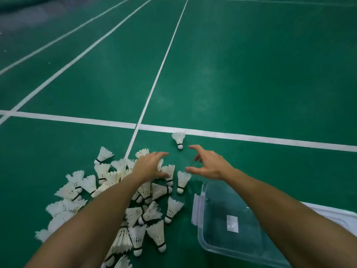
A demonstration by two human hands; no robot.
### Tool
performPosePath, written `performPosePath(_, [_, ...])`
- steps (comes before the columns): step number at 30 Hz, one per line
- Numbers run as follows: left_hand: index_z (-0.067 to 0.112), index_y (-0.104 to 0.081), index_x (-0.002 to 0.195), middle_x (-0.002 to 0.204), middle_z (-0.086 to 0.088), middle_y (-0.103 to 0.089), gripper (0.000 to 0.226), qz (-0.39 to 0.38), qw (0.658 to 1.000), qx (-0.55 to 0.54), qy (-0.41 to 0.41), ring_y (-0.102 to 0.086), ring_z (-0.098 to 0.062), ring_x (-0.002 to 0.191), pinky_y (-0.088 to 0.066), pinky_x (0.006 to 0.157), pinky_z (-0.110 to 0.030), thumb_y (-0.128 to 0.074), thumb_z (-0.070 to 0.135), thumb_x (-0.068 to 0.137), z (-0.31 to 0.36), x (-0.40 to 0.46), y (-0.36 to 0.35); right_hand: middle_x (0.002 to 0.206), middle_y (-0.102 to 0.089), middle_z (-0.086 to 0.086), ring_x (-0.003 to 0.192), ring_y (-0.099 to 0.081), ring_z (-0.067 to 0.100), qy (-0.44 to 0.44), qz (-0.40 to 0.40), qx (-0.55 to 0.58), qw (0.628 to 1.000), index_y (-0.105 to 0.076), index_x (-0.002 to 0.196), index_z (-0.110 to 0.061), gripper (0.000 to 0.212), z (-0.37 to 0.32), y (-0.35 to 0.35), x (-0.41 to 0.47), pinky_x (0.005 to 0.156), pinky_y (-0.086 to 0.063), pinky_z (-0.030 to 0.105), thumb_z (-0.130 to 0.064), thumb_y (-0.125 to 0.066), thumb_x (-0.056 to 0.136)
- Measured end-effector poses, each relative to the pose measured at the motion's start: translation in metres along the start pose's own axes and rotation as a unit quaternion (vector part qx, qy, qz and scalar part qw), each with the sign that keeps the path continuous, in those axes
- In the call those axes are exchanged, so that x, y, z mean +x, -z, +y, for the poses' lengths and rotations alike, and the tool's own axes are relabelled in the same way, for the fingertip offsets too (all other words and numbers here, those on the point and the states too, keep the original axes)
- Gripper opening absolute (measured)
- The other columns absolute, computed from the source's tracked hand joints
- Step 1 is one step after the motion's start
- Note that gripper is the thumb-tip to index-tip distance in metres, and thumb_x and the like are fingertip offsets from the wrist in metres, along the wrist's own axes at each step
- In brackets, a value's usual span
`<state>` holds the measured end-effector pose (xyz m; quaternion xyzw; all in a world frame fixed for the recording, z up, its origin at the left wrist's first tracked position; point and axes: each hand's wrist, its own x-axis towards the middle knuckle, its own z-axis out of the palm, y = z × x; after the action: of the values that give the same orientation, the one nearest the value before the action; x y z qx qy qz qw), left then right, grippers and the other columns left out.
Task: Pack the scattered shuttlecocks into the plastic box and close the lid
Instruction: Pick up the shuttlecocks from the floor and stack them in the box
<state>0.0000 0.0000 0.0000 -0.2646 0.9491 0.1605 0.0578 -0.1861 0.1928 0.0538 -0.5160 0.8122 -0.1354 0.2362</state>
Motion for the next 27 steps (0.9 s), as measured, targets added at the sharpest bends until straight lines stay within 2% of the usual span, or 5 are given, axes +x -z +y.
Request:
performPosePath(6, [0.039, -0.053, 0.144, 0.131, 0.005, -0.070, 0.087, -0.014, 0.999, -0.029, 0.037, -0.064, -0.018, 0.116, -0.056, 0.097, -0.041, -0.082, 0.071, 0.070, -0.013, 0.022, -0.007, 0.126, -0.071, -0.004, 0.114, -0.065, 0.023, -0.003, -0.096, 0.001, 0.995, -0.022, 0.157, -0.043, 0.102, 0.001, -0.021, 0.041, 0.103, -0.053, 0.048, -0.062, -0.082, 0.077])
performPosePath(9, [0.039, -0.059, 0.139, 0.119, 0.006, -0.072, 0.076, -0.033, 0.999, -0.033, 0.027, -0.067, -0.014, 0.103, -0.058, 0.091, -0.038, -0.083, 0.067, 0.072, -0.013, 0.028, -0.008, 0.111, -0.076, -0.009, 0.105, -0.068, 0.018, -0.005, -0.122, 0.017, 0.992, -0.024, 0.157, -0.042, 0.105, 0.004, -0.034, 0.056, 0.098, -0.055, 0.046, -0.046, -0.090, 0.075])
performPosePath(14, [0.041, -0.074, 0.115, 0.102, 0.014, -0.073, 0.040, -0.038, 0.999, -0.010, -0.024, -0.063, -0.007, 0.088, -0.052, 0.085, -0.034, -0.078, 0.062, 0.082, -0.008, 0.033, -0.015, 0.099, -0.067, -0.007, 0.096, -0.065, 0.018, -0.005, -0.138, 0.038, 0.990, -0.035, 0.157, -0.031, 0.097, 0.012, -0.052, 0.065, 0.084, -0.050, 0.032, -0.024, -0.091, 0.078])
performPosePath(19, [0.038, -0.079, 0.094, 0.088, 0.018, -0.070, 0.021, -0.042, 0.998, -0.015, -0.035, -0.062, -0.001, 0.078, -0.056, 0.086, -0.040, -0.079, 0.057, 0.084, -0.010, 0.030, -0.019, 0.100, -0.071, -0.006, 0.096, -0.067, 0.017, 0.010, -0.118, 0.040, 0.992, -0.042, 0.154, -0.030, 0.088, 0.019, -0.044, 0.065, 0.084, -0.054, 0.034, -0.022, -0.089, 0.081])
performPosePath(27, [0.026, -0.079, 0.093, 0.082, 0.009, -0.070, 0.018, 0.100, 0.976, -0.189, -0.036, -0.065, -0.011, 0.077, -0.059, 0.071, -0.033, -0.082, 0.041, 0.082, 0.019, 0.016, 0.039, 0.087, -0.071, -0.011, 0.083, -0.068, 0.013, 0.053, 0.055, 0.081, 0.994, -0.049, 0.143, -0.038, 0.073, 0.015, 0.053, 0.017, 0.084, -0.058, 0.046, -0.025, -0.087, 0.082])
